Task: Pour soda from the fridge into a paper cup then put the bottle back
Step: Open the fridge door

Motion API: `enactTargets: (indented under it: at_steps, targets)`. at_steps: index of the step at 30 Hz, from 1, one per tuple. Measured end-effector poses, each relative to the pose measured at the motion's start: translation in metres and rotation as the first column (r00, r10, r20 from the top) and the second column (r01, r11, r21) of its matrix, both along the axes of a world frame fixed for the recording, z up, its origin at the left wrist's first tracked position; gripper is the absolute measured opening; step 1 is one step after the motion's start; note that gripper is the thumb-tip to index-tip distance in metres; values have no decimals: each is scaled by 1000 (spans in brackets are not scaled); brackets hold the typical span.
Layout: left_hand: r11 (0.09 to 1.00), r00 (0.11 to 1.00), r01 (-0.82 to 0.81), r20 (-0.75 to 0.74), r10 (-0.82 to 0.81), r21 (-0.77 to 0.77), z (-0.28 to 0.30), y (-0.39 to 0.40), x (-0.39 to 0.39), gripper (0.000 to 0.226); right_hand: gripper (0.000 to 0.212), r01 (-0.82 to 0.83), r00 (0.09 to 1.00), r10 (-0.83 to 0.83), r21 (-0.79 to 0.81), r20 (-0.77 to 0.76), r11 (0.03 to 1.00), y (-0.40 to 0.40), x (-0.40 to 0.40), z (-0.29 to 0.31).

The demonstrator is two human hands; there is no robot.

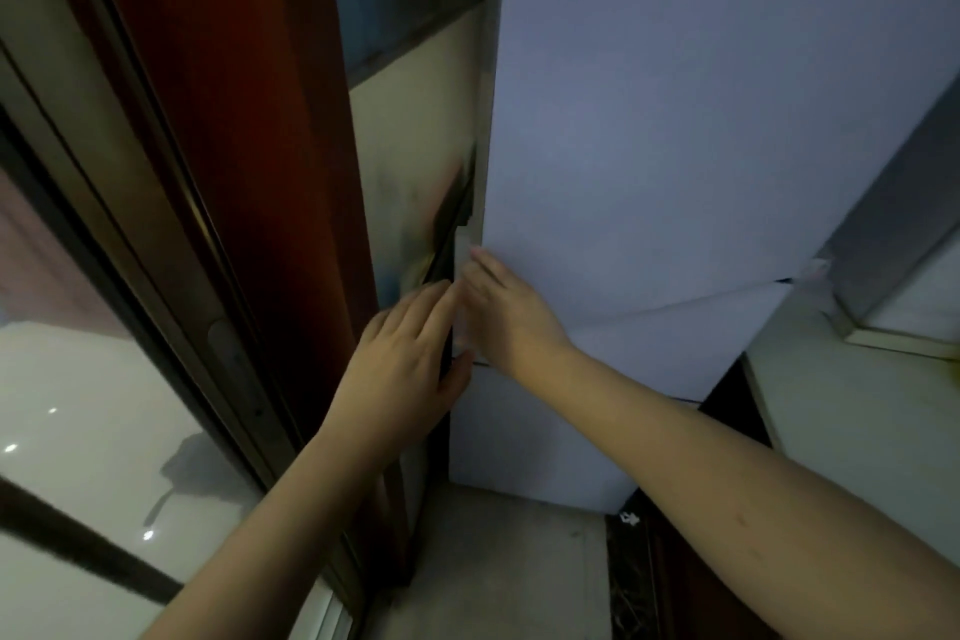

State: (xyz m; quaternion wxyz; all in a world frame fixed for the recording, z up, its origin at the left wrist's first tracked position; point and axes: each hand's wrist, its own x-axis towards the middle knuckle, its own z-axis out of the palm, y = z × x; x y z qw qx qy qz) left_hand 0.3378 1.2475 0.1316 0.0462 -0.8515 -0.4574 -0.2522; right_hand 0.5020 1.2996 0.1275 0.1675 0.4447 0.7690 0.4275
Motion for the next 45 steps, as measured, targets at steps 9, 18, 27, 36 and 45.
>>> enactTargets:
  at_steps: [9,18,27,36,45]
  targets:
    - [999,1000,16,-23,-17,-35,-3,-103,29,63,27,-50,940,106,179,-325,983,-133,39,-17]
    - [970,971,240,2,-240,-49,-11,-194,83,67,26,-9,804,210,342,-556,940,-262,105,-37]
    - [907,907,420,-3,-420,-23,1,-241,160,68,31,207,673,78,288,-736,935,-352,176,-30]
    - [819,819,573,-36,-572,34,14,-266,225,70,37,422,524,-53,205,-850,883,-405,232,-24]
    - [789,792,610,-39,-609,70,14,-263,245,68,35,454,555,-28,274,-832,848,-424,234,-22]
